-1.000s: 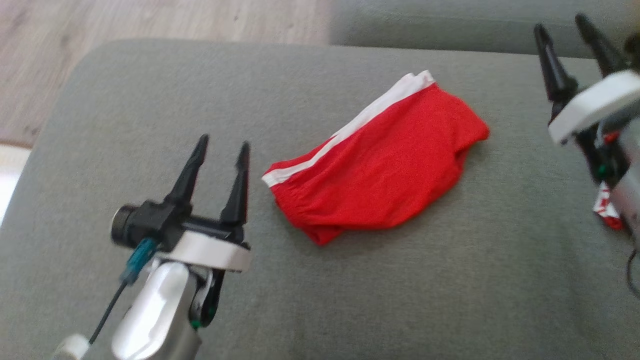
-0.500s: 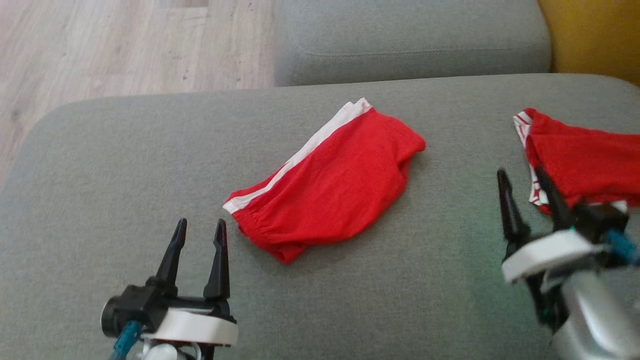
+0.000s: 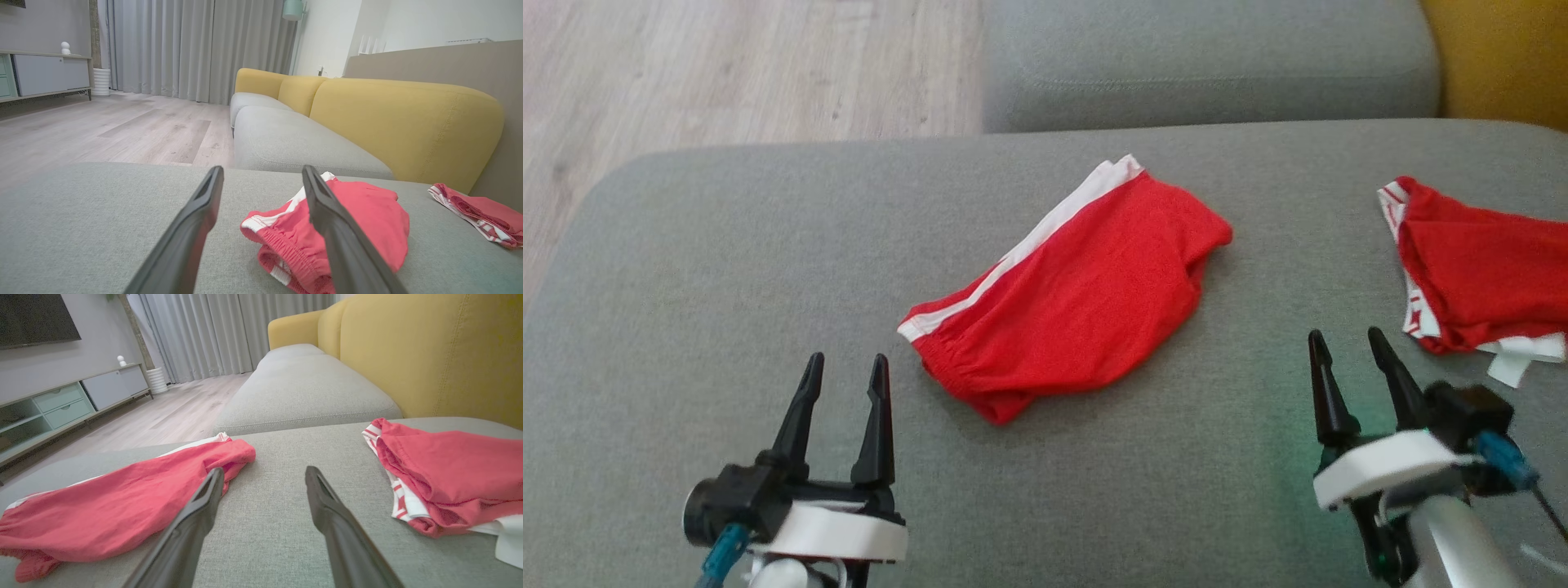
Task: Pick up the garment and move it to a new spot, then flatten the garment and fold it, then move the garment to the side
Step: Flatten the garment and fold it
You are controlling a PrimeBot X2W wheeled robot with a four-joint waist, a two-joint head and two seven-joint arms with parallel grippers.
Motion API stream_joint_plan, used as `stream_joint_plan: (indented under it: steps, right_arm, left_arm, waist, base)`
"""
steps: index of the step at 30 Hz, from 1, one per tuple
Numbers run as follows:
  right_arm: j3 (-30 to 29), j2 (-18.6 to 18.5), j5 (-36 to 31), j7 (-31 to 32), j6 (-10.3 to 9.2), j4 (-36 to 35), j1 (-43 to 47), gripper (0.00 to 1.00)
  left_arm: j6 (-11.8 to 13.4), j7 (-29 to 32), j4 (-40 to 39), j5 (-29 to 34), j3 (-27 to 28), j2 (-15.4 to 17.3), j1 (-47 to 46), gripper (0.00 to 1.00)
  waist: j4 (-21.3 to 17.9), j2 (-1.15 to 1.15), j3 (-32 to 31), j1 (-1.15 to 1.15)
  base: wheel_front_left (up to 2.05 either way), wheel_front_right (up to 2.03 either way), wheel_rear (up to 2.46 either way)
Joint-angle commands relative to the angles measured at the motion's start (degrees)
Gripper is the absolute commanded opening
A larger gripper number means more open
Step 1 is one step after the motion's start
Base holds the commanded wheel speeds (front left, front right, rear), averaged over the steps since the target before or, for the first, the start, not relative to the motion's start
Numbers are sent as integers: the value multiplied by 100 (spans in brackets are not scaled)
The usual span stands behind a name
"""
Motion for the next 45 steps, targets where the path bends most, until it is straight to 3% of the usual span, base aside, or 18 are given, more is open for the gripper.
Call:
stream_joint_plan:
  steps: [1, 7, 10, 16, 21, 36, 44, 45]
  right_arm:
    - [98, 28, 148, 73, 37, -116, -469, 100]
    - [-58, 178, 749, 456, 37, 241, -997, 100]
    - [-273, 271, 1350, 808, 37, 650, -1338, 100]
    - [-540, 326, 1979, 1254, 37, 1484, -2079, 100]
    - [-1087, 338, 2411, 1656, 37, 2413, -2693, 100]
    - [-1543, 202, 2082, 2191, 37, 4386, -3948, 100]
    - [-1530, 151, 1741, 2146, 37, 4699, -4298, 100]
    - [-1536, 152, 1717, 2140, 37, 4714, -4325, 50]
  left_arm:
    - [-38, -30, -181, 50, 120, -6, -228, 100]
    - [-77, -30, -113, 47, -19, -8, -363, 100]
    - [-98, -30, -56, 26, -63, -8, -482, 100]
    - [-124, -30, -8, 27, -233, -9, -745, 100]
    - [-131, -30, 24, -64, -344, -9, -883, 100]
    - [-133, -30, 16, -336, -746, -9, -1133, 100]
    - [-104, -30, -19, -416, -790, -9, -1181, 100]
    - [-99, -30, -18, -419, -795, -9, -1192, 100]
  waist:
    - [132, 0, 162, 0]
    - [401, 0, 452, 0]
    - [602, 0, 606, 0]
    - [1027, 0, 891, 0]
    - [1356, 0, 1109, 0]
    - [1911, 0, 1487, 0]
    - [1953, 0, 1651, 0]
    - [1941, 0, 1666, 0]
  base:
    - [0, 0, 0]
    - [0, 0, 0]
    - [0, 0, 0]
    - [0, 0, 0]
    - [0, 0, 0]
    - [0, 0, 0]
    - [0, 0, 0]
    - [0, 0, 0]
